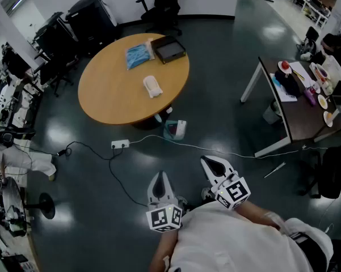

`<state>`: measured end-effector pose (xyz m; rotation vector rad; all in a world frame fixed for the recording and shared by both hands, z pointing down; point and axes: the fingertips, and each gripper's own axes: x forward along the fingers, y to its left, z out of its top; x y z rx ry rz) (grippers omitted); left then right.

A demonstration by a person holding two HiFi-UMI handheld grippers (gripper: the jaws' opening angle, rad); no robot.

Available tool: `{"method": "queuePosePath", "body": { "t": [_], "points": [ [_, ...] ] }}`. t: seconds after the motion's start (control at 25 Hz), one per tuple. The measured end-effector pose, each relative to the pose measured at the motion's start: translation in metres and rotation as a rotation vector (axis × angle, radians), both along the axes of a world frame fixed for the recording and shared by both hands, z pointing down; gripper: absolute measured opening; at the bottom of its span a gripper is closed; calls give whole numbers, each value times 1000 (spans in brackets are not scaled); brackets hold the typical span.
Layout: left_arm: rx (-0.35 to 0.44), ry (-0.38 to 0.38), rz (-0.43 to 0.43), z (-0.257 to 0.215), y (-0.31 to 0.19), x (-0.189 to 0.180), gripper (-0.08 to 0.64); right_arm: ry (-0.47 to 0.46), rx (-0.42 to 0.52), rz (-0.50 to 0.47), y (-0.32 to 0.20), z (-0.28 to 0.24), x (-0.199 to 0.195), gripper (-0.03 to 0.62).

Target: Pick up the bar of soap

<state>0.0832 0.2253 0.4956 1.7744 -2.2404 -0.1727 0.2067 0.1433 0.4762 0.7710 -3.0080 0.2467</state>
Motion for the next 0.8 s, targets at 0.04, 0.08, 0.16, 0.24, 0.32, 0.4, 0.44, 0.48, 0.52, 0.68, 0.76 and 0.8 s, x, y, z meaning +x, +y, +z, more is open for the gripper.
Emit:
{"method": "queuePosePath", "body": {
  "t": [0.04,0.08,0.16,0.24,0.32,0.4,0.44,0.48,0.52,0.68,0.76,0.8],
  "points": [
    [1,1,0,0,0,-1,3,-1,0,-1,0,0,-1,12],
    [1,2,-1,0,1,-1,3,-2,1,-2,1,-1,-1,12],
    [2,2,-1,0,1,-1,3,-2,3,-3,2,-1,-2,12],
    [2,1,-3,1,2,0,3,-3,4,-3,3,0,-1,12],
    [1,2,-4,1,2,1,3,-3,1,-4,2,0,0,12],
    [0,6,-9,1,2,2,3,-2,3,-5,2,0,1,12],
    [-1,7,-11,0,2,3,3,-3,4,-4,2,-1,1,12],
    [-2,7,-14,1,1,3,3,-5,4,-3,1,-2,2,12],
    [-3,7,-18,2,1,5,3,-9,1,-3,0,-2,4,12],
    [-14,17,-52,12,0,6,3,-15,-19,-27,-4,2,8,12],
    [-27,31,-74,18,-2,7,3,-3,-33,-41,-8,7,11,12],
    [-33,36,-84,21,-3,8,3,2,-42,-47,-10,10,13,12]
  ]
}}
